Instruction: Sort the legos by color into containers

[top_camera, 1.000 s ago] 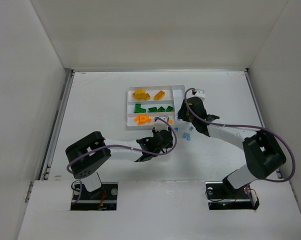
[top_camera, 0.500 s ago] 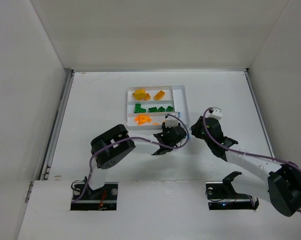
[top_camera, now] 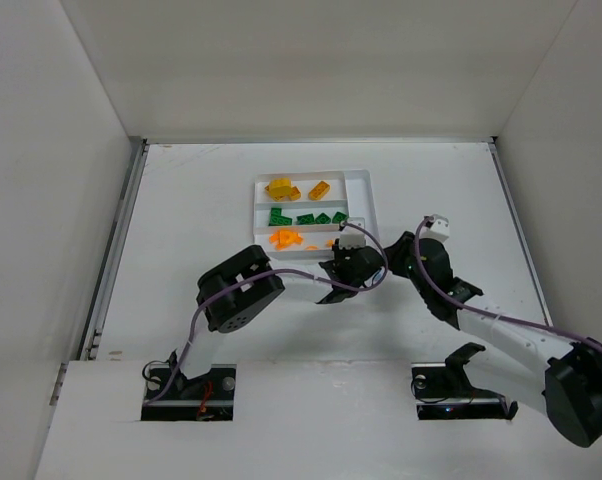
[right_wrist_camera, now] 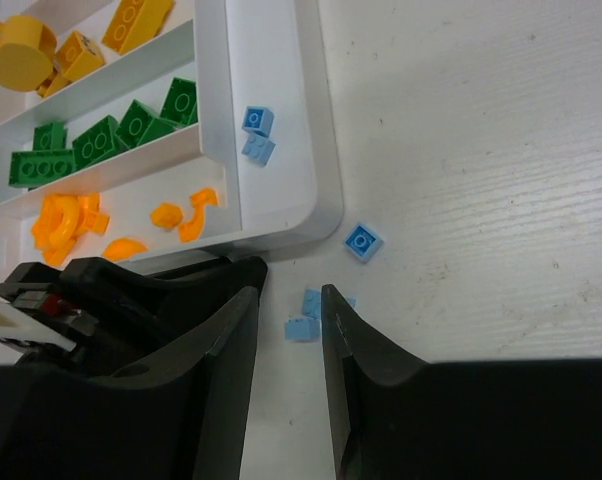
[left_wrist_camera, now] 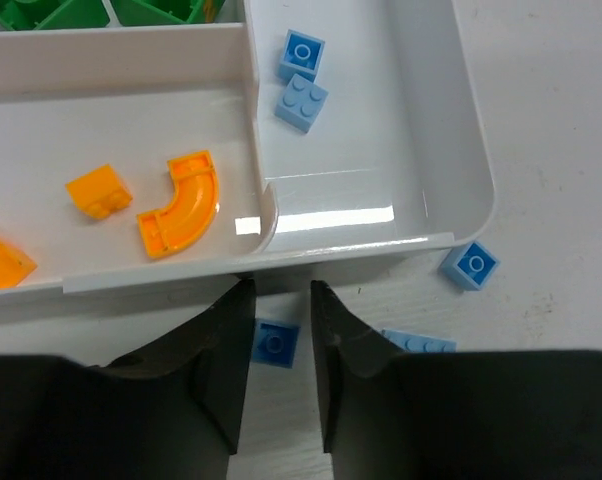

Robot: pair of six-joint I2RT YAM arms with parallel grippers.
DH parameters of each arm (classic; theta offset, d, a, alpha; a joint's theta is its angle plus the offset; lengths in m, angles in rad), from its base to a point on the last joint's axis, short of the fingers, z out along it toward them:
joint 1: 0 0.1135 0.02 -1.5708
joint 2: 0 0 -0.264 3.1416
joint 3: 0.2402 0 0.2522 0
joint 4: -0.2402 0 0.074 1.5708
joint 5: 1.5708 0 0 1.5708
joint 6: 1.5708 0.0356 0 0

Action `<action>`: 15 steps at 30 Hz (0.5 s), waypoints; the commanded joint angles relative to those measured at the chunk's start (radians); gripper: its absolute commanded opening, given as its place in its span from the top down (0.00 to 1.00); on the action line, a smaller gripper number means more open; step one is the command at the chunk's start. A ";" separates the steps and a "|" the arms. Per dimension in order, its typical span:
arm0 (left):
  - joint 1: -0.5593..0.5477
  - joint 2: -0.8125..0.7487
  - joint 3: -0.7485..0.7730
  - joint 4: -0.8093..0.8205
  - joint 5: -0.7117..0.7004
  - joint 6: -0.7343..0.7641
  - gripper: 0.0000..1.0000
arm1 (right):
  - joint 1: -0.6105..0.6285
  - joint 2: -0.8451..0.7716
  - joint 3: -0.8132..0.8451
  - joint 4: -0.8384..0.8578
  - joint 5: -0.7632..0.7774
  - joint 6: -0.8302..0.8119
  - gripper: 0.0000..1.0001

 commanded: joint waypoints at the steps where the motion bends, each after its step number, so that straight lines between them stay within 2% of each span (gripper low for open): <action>1: 0.002 0.020 0.040 -0.030 -0.024 0.008 0.76 | -0.004 -0.053 -0.014 0.053 -0.005 0.012 0.63; 3: 0.000 0.014 0.038 -0.035 -0.015 0.006 0.85 | -0.010 -0.060 -0.021 0.055 -0.005 0.020 0.63; 5: -0.011 -0.010 0.018 -0.037 -0.024 0.008 0.88 | -0.015 -0.060 -0.019 0.048 -0.008 0.020 0.62; 15: -0.035 -0.154 -0.106 -0.037 -0.015 -0.017 0.91 | -0.013 -0.056 -0.021 0.053 -0.010 0.023 0.60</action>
